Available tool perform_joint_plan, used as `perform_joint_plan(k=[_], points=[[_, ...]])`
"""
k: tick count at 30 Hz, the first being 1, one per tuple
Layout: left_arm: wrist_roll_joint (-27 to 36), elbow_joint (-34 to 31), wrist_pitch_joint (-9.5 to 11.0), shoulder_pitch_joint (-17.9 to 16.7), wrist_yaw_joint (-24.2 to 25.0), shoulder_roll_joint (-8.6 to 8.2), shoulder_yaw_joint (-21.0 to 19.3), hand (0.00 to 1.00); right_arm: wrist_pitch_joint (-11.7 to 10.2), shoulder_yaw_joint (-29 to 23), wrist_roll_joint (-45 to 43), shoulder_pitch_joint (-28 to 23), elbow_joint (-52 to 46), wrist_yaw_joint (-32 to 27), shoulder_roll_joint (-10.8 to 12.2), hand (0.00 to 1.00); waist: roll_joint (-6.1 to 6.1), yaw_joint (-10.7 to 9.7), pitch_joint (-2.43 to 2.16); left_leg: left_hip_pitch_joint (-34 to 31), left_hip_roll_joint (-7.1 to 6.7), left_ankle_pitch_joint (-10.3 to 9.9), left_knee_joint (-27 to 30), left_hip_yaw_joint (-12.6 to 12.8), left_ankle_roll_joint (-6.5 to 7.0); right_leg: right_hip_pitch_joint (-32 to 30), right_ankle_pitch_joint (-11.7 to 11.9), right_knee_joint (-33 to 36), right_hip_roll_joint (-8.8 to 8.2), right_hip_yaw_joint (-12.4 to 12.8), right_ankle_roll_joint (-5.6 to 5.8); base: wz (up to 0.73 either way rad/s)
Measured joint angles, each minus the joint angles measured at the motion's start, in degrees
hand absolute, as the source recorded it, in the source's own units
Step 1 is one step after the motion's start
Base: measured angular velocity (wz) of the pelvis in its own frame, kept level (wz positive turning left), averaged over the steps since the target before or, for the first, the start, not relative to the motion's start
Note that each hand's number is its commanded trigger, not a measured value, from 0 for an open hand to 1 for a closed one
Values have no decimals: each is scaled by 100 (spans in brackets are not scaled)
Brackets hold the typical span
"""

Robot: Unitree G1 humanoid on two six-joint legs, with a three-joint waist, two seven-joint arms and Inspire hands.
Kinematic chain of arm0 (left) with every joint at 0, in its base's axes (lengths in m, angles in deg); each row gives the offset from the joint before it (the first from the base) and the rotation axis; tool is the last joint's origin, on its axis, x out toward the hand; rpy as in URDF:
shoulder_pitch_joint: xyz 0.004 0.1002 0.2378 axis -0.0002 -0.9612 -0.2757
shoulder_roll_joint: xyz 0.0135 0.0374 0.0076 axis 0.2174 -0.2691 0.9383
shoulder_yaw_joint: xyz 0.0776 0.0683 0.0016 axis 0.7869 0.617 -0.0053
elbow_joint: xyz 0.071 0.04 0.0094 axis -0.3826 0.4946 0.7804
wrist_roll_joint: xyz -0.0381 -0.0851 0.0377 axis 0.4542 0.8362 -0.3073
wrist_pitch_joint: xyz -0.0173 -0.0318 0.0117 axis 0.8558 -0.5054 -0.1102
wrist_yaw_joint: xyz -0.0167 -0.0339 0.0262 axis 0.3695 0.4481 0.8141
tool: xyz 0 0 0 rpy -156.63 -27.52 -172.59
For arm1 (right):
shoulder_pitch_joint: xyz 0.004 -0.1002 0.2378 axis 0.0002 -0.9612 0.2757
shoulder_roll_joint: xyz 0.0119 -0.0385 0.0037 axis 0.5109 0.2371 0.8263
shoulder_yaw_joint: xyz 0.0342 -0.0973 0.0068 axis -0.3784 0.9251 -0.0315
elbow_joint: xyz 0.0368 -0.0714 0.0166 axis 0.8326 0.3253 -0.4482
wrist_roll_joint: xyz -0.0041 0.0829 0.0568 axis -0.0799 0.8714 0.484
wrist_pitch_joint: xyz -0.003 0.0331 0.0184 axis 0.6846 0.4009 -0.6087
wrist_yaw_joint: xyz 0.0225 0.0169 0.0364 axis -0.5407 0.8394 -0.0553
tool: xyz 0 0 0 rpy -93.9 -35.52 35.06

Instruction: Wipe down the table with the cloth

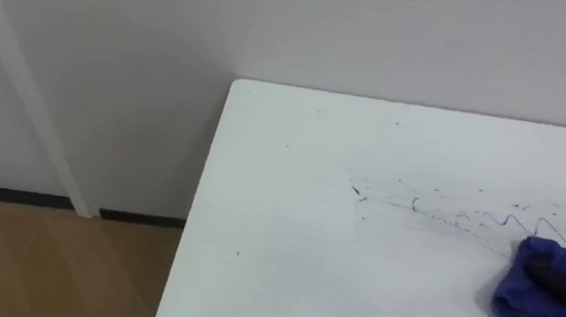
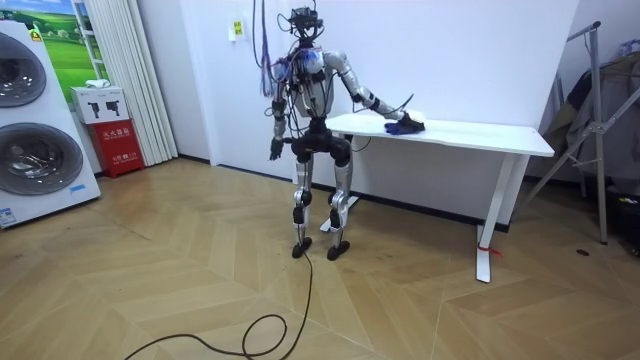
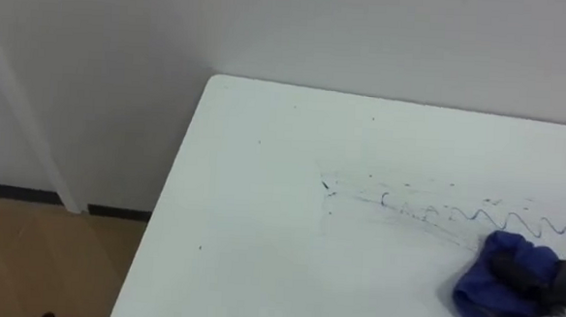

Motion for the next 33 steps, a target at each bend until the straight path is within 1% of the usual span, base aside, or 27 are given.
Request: perform_joint_plan(k=[1, 3, 4, 5, 6, 7, 8, 10, 11, 12, 13, 14, 15, 16, 17, 19, 21, 22, 24, 25, 26, 27, 28, 29, 31, 32, 33], points=[[-10, 49, -1, 94, 1, -46, 31, 0, 130, 206, -162, 56, -200, 106, 51, 100, -3, 51, -2, -6, -2, 0, -1, 11, 0, -51, 3, 44, 12, 53, -5, -58], [-19, 296, -15, 450, 13, -183, 234, 0, 482, 1398, -649, 541, -924, 699, 407, 100, 4, 347, 9, -11, 4, -4, 4, 59, -9, -209, 54, 142, 81, 95, -86, -65], [-19, 339, -18, 505, 14, -209, 272, 0, 492, 1643, -795, 745, -990, 851, 536, 100, 4, 366, 12, -29, -2, -5, 14, 59, -21, -229, 66, 143, 92, 62, -106, -27], [-16, 398, -31, 631, 30, -302, 319, 0, 443, 2018, -1000, 1096, -1058, 1127, 900, 100, -4, 378, 21, -74, 1, 15, 19, -7, -51, -237, 74, 122, 83, -44, -119, 26], [-5, 397, -33, 724, 60, -413, 413, 0, 324, 2175, -1093, 1344, -1063, 1352, 1168, 100, -6, 421, 29, -121, -5, 41, 17, -88, -62, -228, 75, 78, 68, -131, -121, 40], [-2, 382, -31, 765, 87, -468, 442, 0, 296, 2208, -1092, 1439, -1060, 1441, 1248, 100, 2, 522, 33, -142, -5, 50, 17, -125, -64, -225, 75, 57, 60, -175, -123, 54], [48, 361, -33, 812, 139, -533, 490, 0, 247, 2214, -1023, 1611, -1008, 1576, 1324, 100, 7, 701, 41, -209, -10, 72, 21, -250, -63, -230, 70, 34, 36, -278, -122, 59], [215, 372, -128, 799, 140, -527, 566, 0, 234, 2213, -833, 1854, -740, 1617, 1321, 100, -9, 849, 34, -300, -21, 112, 40, -402, -61, -236, 63, -38, -9, -458, -113, 62], [273, 374, -173, 740, 119, -508, 568, 0, 226, 2189, -677, 1985, -455, 1586, 1304, 100, -14, 869, 48, -375, -32, 126, 82, -463, -60, -243, 53, -57, -46, -565, -100, 57], [274, 372, -184, 662, 118, -491, 528, 0, 81, 2055, -438, 1950, -272, 1491, 1243, 100, -22, 851, 46, -434, -42, 133, 121, -529, -53, -233, 42, -64, -74, -682, -85, 54], [275, 372, -190, 624, 117, -472, 509, 0, -7, 1970, -318, 1907, -258, 1469, 1198, 100, -24, 831, 44, -449, -38, 133, 128, -541, -52, -226, 35, -66, -80, -707, -76, 47], [270, 369, -211, 586, 117, -426, 490, 0, -173, 1838, -126, 1792, -185, 1392, 1076, 100, -39, 809, 41, -466, -31, 134, 132, -580, -51, -193, 28, -100, -98, -756, -65, 43], [235, 346, -215, 586, 113, -401, 379, 0, -340, 1672, -8, 1620, -119, 1260, 967, 100, -45, 760, 55, -472, -44, 136, 131, -587, -47, -113, 13, -196, -139, -870, -41, 46], [207, 328, -215, 585, 107, -375, 372, 0, -421, 1601, 37, 1547, -31, 1178, 918, 100, -58, 704, 59, -470, -55, 138, 133, -587, -44, -82, 9, -254, -157, -925, -32, 58], [207, 294, -202, 586, 104, -305, 370, 0, -508, 1339, 52, 1407, 46, 1029, 842, 100, -88, 573, 58, -477, -78, 143, 134, -584, -35, -24, -25, -262, -186, -998, 18, 49], [196, 259, -119, 587, 103, -193, 269, 0, -654, 845, 108, 1223, 286, 803, 717, 100, -119, 477, 52, -478, -89, 149, 133, -561, -25, -15, -34, -241, -210, -959, 33, 25], [203, 252, 6, 507, 91, -15, 45, 0, -830, 231, 193, 992, 643, 588, 429, 100, -125, 351, 49, -453, -110, 149, 131, -531, -23, 15, -30, -250, -228, -955, 40, -2], [206, 250, 16, 469, 76, 15, -25, 0, -832, 89, 219, 926, 711, 552, 354, 100, -119, 313, 50, -431, -113, 149, 129, -517, -23, 28, -28, -248, -231, -944, 43, -9], [205, 250, 15, 385, 38, 149, -328, 0, -891, -463, 361, 591, 964, 428, 7, 100, -84, 170, 21, -396, -99, 115, 118, -484, 30, 57, -26, -242, -220, -938, 46, 0], [204, 255, 18, 381, 37, 193, -383, 0, -917, -591, 407, 518, 1041, 411, -95, 100, -73, 136, 15, -398, -91, 102, 100, -478, 46, 51, -26, -240, -213, -927, 46, 0], [211, 283, 28, 361, 4, 260, -480, 0, -924, -791, 458, 385, 1203, 366, -302, 100, -49, 120, -7, -393, -90, 102, 75, -423, 46, 45, -25, -230, -207, -852, 48, -20], [230, 336, 23, 307, -30, 310, -493, 0, -923, -818, 522, 266, 1323, 322, -496, 100, 12, 128, -53, -380, -85, 100, 64, -364, 51, 64, -19, -230, -198, -811, 57, -27], [234, 350, 21, 288, -32, 329, -489, 0, -923, -841, 557, 191, 1329, 293, -568, 100, 40, 118, -70, -371, -86, 98, 64, -361, 53, 72, -16, -234, -199, -814, 61, -18], [279, 381, 21, 286, -40, 351, -486, 0, -924, -840, 666, 83, 1330, 196, -642, 100, 75, 32, -93, -352, -87, 98, 65, -358, 53, 94, -16, -235, -200, -814, 62, -5], [468, 374, 35, 311, -79, 347, -421, 0, -910, -821, 669, 68, 1292, 106, -636, 100, 103, 14, -91, -275, -79, 98, 66, -329, 53, 159, -17, -234, -199, -819, 64, -8], [594, 376, 51, 330, -91, 326, -332, 0, -848, -766, 662, 141, 1264, 70, -585, 100, 118, 2, -88, -224, -79, 98, 66, -324, 53, 201, -18, -234, -195, -819, 65, -18], [672, 388, 52, 384, -97, 257, -244, 0, -692, -677, 640, 285, 1255, 48, -522, 100, 136, 29, -80, -175, -71, 98, 57, -259, 51, 220, -18, -222, -185, -772, 66, -24]])
